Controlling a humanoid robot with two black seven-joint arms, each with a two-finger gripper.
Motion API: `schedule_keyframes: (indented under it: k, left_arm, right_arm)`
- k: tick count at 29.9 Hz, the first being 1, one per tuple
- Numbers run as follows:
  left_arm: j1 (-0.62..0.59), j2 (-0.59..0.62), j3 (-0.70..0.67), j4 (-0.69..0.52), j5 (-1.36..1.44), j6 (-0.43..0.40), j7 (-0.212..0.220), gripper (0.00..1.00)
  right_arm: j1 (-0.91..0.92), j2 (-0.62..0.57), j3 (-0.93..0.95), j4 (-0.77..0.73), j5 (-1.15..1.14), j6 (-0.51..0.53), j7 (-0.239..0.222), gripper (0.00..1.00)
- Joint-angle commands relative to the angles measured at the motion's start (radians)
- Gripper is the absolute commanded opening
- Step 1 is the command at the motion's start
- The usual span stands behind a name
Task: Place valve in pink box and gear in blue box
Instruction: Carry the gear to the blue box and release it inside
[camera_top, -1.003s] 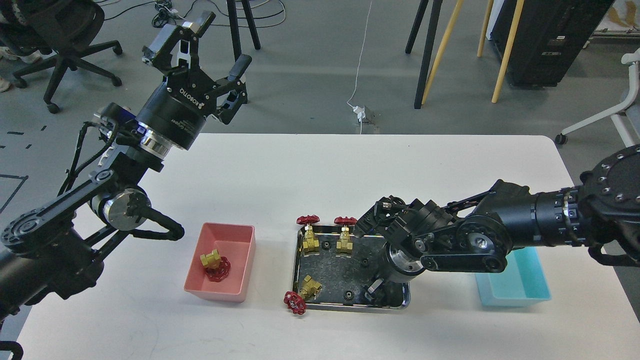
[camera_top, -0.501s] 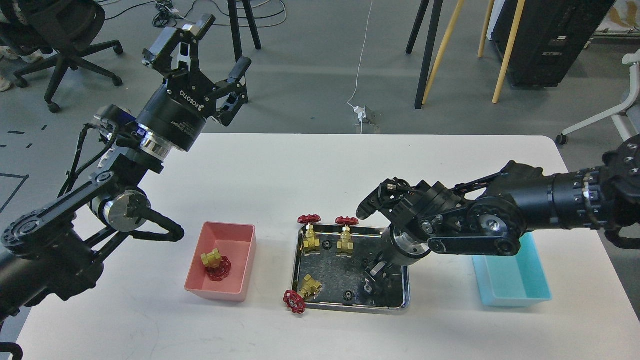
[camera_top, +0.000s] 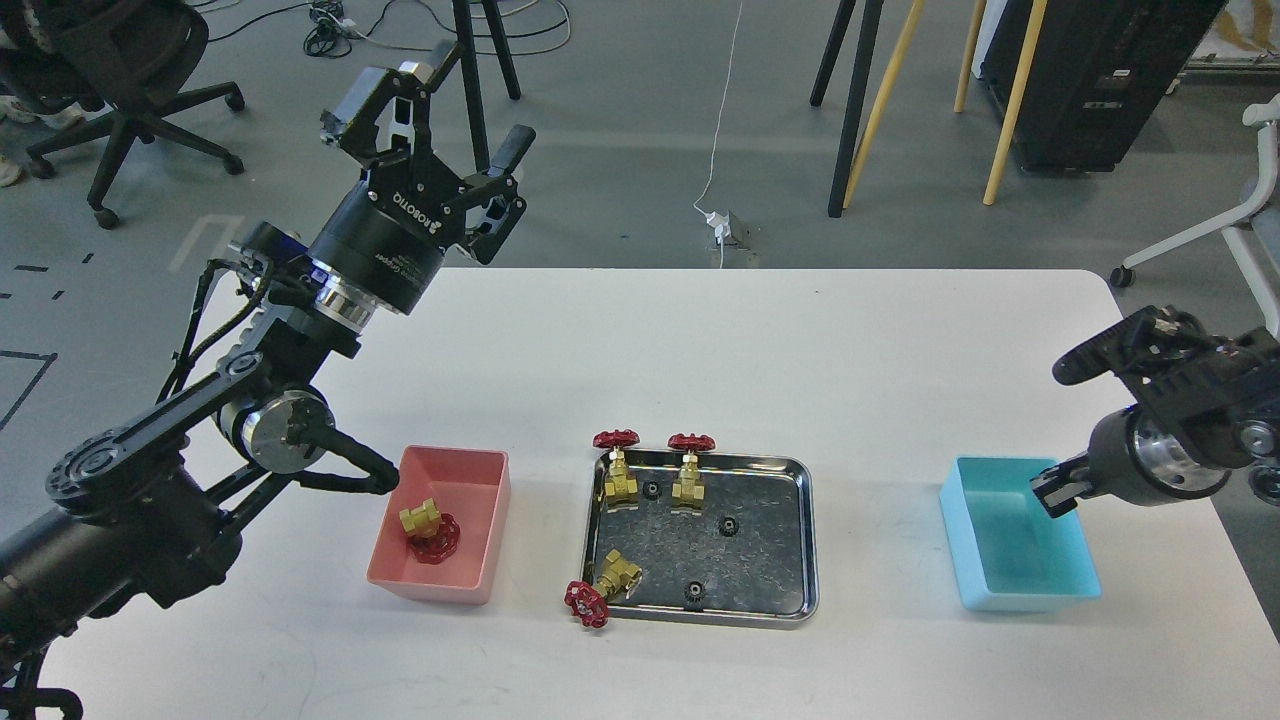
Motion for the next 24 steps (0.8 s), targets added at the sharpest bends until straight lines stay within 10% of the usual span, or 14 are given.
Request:
schedule_keyframes:
  k: [1, 12, 24]
  left_arm:
    - [0.000, -0.020, 0.004, -0.001, 0.000, 0.000, 0.000, 0.86]
    - [0.017, -0.026, 0.006, -0.003, 0.000, 0.000, 0.000, 0.86]
    - [0.031, -0.026, 0.007, -0.003, 0.000, 0.000, 0.000, 0.86]
  right_arm:
    - [-0.042, -0.060, 0.008, 0.016, -0.014, 0.000, 0.000, 0.18]
    - [-0.097, -0.052, 0.068, 0.017, -0.014, 0.000, 0.002, 0.19]
    - [-0.122, -0.040, 0.111, 0.011, 0.001, 0.000, 0.010, 0.50]
